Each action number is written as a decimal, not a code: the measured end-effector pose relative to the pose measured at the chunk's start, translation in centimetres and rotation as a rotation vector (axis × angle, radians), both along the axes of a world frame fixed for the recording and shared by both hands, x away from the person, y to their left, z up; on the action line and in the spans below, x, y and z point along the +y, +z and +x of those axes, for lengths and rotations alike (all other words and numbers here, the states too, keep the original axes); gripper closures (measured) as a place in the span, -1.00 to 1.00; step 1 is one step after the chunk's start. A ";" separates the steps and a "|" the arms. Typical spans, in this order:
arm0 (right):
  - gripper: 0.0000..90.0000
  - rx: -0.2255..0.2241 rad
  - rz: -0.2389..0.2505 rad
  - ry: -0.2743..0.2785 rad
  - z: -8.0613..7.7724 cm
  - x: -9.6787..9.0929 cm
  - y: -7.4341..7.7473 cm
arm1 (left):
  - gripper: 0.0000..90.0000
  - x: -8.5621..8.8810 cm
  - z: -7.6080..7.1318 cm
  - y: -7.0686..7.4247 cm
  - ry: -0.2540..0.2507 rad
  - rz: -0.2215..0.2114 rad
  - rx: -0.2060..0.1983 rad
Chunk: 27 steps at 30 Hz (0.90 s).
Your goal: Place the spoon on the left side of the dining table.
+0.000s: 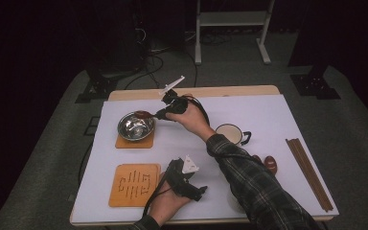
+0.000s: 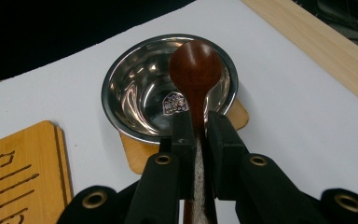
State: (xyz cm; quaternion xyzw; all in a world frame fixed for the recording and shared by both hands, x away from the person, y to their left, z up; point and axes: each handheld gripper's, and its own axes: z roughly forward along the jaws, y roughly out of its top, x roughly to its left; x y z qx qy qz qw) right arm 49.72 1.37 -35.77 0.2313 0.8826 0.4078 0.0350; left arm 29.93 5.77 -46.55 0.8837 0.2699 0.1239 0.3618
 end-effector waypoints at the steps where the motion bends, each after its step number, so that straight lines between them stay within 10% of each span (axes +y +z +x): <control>1: 0.80 -0.001 -0.004 0.002 0.1 0.1 -0.1 | -1.00 0.0 0.0 0.0 0.000 0.001 0.001; 27: 0.80 0.012 -0.086 0.051 0.6 3.2 -2.0 | -1.00 0.0 0.0 0.0 -0.001 0.000 -0.001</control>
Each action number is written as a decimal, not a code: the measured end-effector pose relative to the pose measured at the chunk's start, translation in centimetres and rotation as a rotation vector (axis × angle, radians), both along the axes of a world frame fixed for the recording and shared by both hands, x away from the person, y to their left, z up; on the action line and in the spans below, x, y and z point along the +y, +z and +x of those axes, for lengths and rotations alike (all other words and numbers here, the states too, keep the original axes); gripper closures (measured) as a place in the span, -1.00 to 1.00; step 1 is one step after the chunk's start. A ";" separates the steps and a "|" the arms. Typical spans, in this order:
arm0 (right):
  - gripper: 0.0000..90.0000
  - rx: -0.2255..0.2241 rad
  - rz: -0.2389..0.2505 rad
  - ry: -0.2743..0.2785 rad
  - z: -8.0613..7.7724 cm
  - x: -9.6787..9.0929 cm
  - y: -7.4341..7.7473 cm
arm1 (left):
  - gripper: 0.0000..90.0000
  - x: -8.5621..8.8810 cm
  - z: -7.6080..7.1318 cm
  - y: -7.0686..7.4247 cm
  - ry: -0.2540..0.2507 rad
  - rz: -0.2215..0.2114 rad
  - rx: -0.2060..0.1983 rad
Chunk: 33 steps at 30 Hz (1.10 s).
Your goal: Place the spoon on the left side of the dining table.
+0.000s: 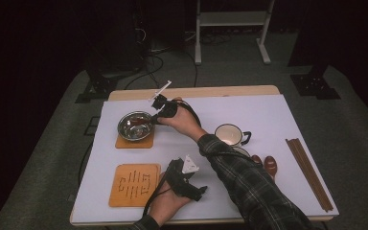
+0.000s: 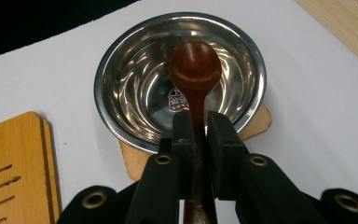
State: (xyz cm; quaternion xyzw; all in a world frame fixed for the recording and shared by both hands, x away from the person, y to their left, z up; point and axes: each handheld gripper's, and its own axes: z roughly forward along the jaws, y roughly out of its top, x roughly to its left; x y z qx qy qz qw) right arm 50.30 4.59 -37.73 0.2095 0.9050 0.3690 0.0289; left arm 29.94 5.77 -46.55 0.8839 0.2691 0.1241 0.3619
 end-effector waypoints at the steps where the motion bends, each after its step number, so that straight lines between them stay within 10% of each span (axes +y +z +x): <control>1: 0.80 0.005 -0.001 -0.003 0.0 0.1 0.0 | -1.00 0.0 0.0 0.0 -0.001 0.001 0.000; 33: 0.79 0.016 -0.039 0.014 0.0 0.5 -0.9 | -1.00 0.0 0.0 0.0 0.002 -0.003 0.000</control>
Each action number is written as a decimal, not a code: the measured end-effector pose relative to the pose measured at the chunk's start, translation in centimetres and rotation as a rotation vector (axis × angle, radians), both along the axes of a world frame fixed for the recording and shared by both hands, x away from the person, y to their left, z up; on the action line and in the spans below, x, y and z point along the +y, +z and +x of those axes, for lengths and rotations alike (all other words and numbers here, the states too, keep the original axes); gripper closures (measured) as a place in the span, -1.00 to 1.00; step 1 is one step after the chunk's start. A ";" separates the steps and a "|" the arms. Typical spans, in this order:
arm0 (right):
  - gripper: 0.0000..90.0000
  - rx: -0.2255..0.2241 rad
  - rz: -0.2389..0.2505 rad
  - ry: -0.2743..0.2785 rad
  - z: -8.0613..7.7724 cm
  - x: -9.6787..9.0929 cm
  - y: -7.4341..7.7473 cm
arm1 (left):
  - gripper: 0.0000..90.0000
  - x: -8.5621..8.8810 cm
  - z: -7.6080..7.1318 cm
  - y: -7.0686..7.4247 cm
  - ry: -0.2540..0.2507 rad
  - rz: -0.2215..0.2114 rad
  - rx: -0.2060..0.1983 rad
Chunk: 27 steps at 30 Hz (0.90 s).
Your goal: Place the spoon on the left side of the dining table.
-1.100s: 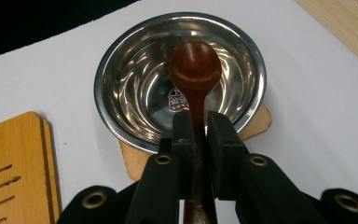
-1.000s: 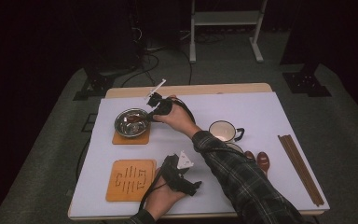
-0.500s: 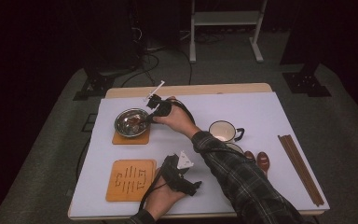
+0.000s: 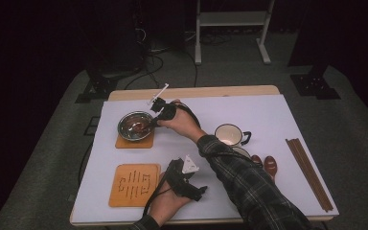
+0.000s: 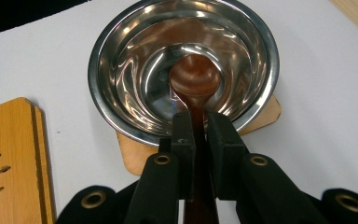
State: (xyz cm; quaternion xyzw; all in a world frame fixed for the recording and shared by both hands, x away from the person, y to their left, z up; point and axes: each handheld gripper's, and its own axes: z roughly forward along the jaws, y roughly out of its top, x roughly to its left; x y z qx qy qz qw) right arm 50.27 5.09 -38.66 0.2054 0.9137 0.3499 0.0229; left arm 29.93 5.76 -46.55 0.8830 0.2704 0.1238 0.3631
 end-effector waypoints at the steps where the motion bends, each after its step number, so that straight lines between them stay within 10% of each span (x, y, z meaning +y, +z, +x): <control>1: 0.79 -0.001 -0.001 0.001 0.0 0.0 0.0 | -1.00 0.0 0.0 0.0 0.000 0.000 0.000; 27: 0.39 -0.023 0.039 -0.013 -0.5 -2.0 1.9 | -1.00 0.0 0.0 0.0 -0.002 0.005 0.001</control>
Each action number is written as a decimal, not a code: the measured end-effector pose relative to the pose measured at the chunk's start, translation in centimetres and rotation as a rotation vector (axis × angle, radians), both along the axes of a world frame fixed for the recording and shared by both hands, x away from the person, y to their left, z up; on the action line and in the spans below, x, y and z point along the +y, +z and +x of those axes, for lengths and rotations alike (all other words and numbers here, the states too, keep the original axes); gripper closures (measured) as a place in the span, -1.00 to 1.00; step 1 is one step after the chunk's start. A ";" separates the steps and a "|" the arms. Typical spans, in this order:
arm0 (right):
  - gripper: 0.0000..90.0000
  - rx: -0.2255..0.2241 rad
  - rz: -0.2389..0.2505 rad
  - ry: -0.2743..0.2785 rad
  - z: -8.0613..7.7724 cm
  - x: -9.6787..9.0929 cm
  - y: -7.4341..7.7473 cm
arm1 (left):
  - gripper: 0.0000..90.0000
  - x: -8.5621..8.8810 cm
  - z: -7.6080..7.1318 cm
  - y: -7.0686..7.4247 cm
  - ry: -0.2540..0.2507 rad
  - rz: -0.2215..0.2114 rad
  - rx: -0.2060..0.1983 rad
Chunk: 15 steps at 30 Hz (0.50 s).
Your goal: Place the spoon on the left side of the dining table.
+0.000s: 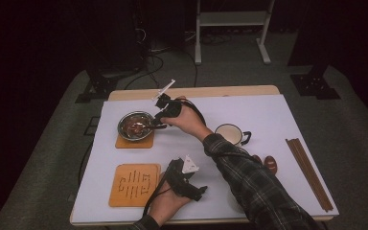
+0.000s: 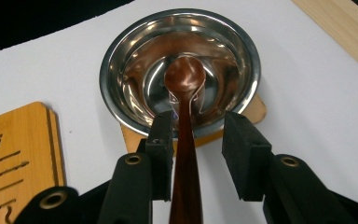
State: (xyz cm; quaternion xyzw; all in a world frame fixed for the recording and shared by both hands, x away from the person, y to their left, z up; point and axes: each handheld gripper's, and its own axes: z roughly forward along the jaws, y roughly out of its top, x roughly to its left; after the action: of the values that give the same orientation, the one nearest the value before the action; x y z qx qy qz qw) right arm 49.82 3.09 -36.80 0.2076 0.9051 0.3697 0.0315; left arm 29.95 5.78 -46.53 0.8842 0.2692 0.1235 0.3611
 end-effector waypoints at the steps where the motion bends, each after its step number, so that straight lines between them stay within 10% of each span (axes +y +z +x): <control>1: 0.37 -0.006 -0.001 0.002 0.0 -0.2 0.1 | -1.00 0.0 0.0 0.0 0.001 -0.001 0.001; 15: 0.29 -0.036 0.016 -0.072 -0.6 -5.5 2.1 | -1.00 0.0 0.0 0.0 0.002 0.000 0.000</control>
State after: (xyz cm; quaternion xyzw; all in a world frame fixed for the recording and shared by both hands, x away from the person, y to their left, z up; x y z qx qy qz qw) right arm 49.22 -2.44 -34.73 0.2338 0.8934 0.3791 0.0594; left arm 29.94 5.78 -46.53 0.8841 0.2699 0.1237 0.3608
